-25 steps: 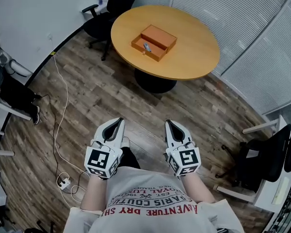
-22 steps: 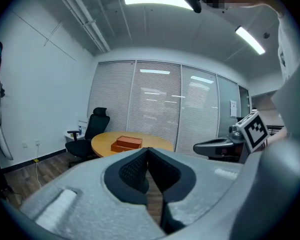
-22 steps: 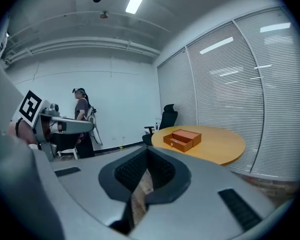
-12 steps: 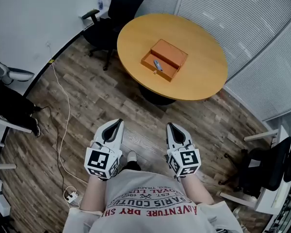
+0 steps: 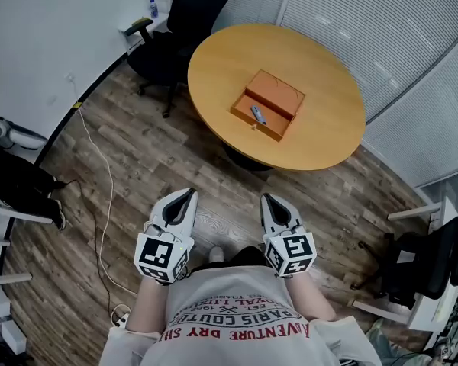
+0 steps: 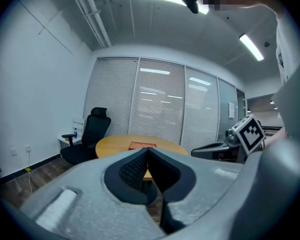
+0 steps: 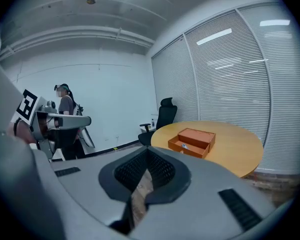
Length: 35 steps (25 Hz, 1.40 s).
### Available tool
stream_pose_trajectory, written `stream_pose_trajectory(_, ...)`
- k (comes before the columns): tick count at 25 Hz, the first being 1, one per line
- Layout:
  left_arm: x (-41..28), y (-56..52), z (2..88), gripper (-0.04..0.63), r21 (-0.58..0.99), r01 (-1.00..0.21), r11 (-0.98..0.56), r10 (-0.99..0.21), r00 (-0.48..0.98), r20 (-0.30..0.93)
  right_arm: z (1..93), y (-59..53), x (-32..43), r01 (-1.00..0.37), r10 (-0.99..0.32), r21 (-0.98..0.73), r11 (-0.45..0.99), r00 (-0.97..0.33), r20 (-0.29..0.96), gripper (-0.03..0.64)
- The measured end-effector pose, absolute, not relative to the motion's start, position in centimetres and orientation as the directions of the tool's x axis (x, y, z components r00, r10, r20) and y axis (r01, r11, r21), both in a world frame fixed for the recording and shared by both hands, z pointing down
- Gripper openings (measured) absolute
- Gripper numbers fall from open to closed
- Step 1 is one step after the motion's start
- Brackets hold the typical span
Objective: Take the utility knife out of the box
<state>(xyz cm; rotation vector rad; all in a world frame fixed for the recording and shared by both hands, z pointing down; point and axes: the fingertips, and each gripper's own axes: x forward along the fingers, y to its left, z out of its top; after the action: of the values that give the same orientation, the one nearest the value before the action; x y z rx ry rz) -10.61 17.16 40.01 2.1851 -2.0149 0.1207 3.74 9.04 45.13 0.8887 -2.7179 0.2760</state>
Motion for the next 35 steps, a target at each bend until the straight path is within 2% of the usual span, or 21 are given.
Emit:
stream_pose_trajectory(12,-14.9,10.8,41.3,0.01,0.066,-0.995,-0.073,-0.978,0.084,0.191,47.0,2.5,-1.6,-0.571,-0.513,-0.109,0.813,-0.793,0.33,0.008)
stream_pose_trajectory(22,-18.7,-0.6,40.7,0.01,0.063,-0.991,-0.114,-0.971,0.125,0.204,46.9,-8.4,-5.5,-0.602,-0.537,-0.134,0.787,-0.776,0.332,0.008)
stream_pose_trajectory(35,-19.5,-14.7,40.8,0.01,0.033,-0.979,-0.201,-0.957,0.203,0.209,48.4,-21.4,-6.0,-0.67,-0.588,-0.151,0.727,-0.721,0.366,0.008)
